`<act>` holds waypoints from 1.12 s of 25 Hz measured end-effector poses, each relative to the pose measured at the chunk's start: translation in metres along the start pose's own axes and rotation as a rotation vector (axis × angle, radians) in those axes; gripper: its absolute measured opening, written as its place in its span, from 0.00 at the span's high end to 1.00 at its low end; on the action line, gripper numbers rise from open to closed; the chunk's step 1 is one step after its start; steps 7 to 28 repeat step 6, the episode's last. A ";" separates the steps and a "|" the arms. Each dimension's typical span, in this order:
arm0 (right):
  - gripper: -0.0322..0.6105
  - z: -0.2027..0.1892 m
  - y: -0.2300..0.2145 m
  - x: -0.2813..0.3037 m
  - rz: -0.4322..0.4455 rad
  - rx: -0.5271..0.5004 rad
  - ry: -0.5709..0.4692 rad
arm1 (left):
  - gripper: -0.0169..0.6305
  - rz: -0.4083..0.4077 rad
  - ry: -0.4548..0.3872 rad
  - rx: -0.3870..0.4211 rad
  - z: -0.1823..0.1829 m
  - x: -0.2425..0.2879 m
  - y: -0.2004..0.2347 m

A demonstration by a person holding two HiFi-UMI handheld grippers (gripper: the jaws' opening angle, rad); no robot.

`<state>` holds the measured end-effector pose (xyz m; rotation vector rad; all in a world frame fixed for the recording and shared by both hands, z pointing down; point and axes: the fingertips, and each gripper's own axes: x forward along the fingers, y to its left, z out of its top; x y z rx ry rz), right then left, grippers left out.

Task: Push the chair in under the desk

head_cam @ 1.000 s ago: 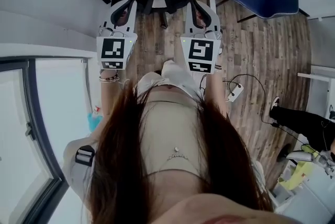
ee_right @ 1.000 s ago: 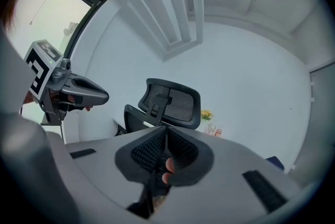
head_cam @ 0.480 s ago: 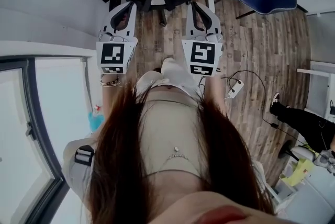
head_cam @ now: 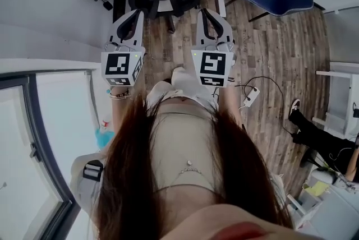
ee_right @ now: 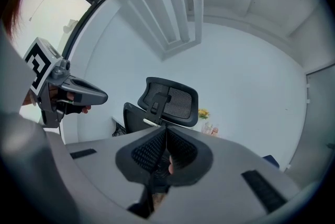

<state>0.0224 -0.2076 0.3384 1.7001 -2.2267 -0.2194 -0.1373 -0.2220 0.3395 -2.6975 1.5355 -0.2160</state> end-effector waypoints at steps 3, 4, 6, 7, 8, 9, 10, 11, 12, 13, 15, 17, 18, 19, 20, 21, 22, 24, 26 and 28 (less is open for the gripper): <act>0.90 0.000 -0.001 0.006 -0.002 -0.011 0.004 | 0.97 0.002 0.014 -0.007 -0.005 0.007 0.006; 0.90 -0.001 -0.002 0.008 -0.002 -0.012 0.005 | 0.97 0.001 0.021 -0.012 -0.006 0.009 0.007; 0.90 -0.002 -0.003 0.013 -0.003 -0.013 0.007 | 0.96 -0.005 0.034 -0.023 -0.009 0.014 0.011; 0.90 -0.002 -0.003 0.013 -0.003 -0.013 0.007 | 0.96 -0.005 0.034 -0.023 -0.009 0.014 0.011; 0.90 -0.002 -0.003 0.013 -0.003 -0.013 0.007 | 0.96 -0.005 0.034 -0.023 -0.009 0.014 0.011; 0.90 -0.002 -0.003 0.013 -0.003 -0.013 0.007 | 0.96 -0.005 0.034 -0.023 -0.009 0.014 0.011; 0.90 -0.002 -0.003 0.013 -0.003 -0.013 0.007 | 0.96 -0.005 0.034 -0.023 -0.009 0.014 0.011; 0.90 -0.002 -0.003 0.013 -0.003 -0.013 0.007 | 0.96 -0.005 0.034 -0.023 -0.009 0.014 0.011; 0.90 -0.002 -0.003 0.013 -0.003 -0.013 0.007 | 0.96 -0.005 0.034 -0.023 -0.009 0.014 0.011; 0.90 -0.002 -0.003 0.013 -0.003 -0.013 0.007 | 0.96 -0.005 0.034 -0.023 -0.009 0.014 0.011; 0.90 -0.002 -0.003 0.013 -0.003 -0.013 0.007 | 0.96 -0.005 0.034 -0.023 -0.009 0.014 0.011; 0.90 -0.002 -0.003 0.013 -0.003 -0.013 0.007 | 0.96 -0.005 0.034 -0.023 -0.009 0.014 0.011; 0.90 -0.002 -0.003 0.013 -0.003 -0.013 0.007 | 0.96 -0.005 0.034 -0.023 -0.009 0.014 0.011; 0.90 -0.002 -0.003 0.013 -0.003 -0.013 0.007 | 0.96 -0.005 0.034 -0.023 -0.009 0.014 0.011; 0.90 -0.002 -0.003 0.013 -0.003 -0.013 0.007 | 0.96 -0.005 0.034 -0.023 -0.009 0.014 0.011; 0.90 -0.002 -0.003 0.013 -0.003 -0.013 0.007 | 0.96 -0.005 0.034 -0.023 -0.009 0.014 0.011; 0.90 -0.002 -0.003 0.013 -0.003 -0.013 0.007 | 0.96 -0.005 0.034 -0.023 -0.009 0.014 0.011; 0.90 -0.002 -0.003 0.013 -0.003 -0.013 0.007 | 0.96 -0.005 0.034 -0.023 -0.009 0.014 0.011; 0.90 -0.002 -0.003 0.013 -0.003 -0.013 0.007 | 0.96 -0.005 0.034 -0.023 -0.009 0.014 0.011; 0.90 -0.002 -0.003 0.013 -0.003 -0.013 0.007 | 0.96 -0.005 0.034 -0.023 -0.009 0.014 0.011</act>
